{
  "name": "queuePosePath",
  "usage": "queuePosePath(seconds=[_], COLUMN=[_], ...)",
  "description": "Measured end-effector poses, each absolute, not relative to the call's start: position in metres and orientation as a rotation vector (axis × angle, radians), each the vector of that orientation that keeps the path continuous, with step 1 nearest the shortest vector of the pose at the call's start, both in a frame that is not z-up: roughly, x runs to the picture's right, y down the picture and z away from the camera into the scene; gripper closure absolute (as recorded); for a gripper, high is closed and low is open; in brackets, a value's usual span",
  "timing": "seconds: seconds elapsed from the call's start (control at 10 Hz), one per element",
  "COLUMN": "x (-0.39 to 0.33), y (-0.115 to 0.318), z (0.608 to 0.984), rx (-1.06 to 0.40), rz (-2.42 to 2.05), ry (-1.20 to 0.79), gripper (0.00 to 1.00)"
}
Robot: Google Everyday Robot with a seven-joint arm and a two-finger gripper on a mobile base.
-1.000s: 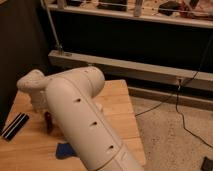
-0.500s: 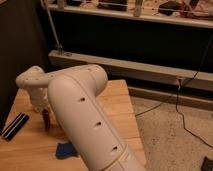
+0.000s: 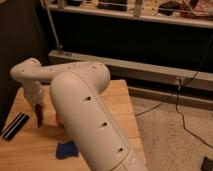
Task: Place the pepper in the ceramic cup
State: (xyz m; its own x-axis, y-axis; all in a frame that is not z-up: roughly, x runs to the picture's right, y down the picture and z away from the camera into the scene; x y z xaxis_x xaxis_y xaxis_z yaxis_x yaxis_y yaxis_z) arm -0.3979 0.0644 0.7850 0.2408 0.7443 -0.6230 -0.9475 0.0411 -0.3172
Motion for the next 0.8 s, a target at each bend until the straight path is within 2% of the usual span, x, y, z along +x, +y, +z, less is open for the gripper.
queuePosePath(seconds=[0.4,0.8], x=[-0.412,-0.402], y=[-0.003,-0.061], z=[0.746,0.732], rx=[-0.724,-0.633], rz=[1.337,1.404], ry=[0.166,0.053], gripper=[0.73,0.73])
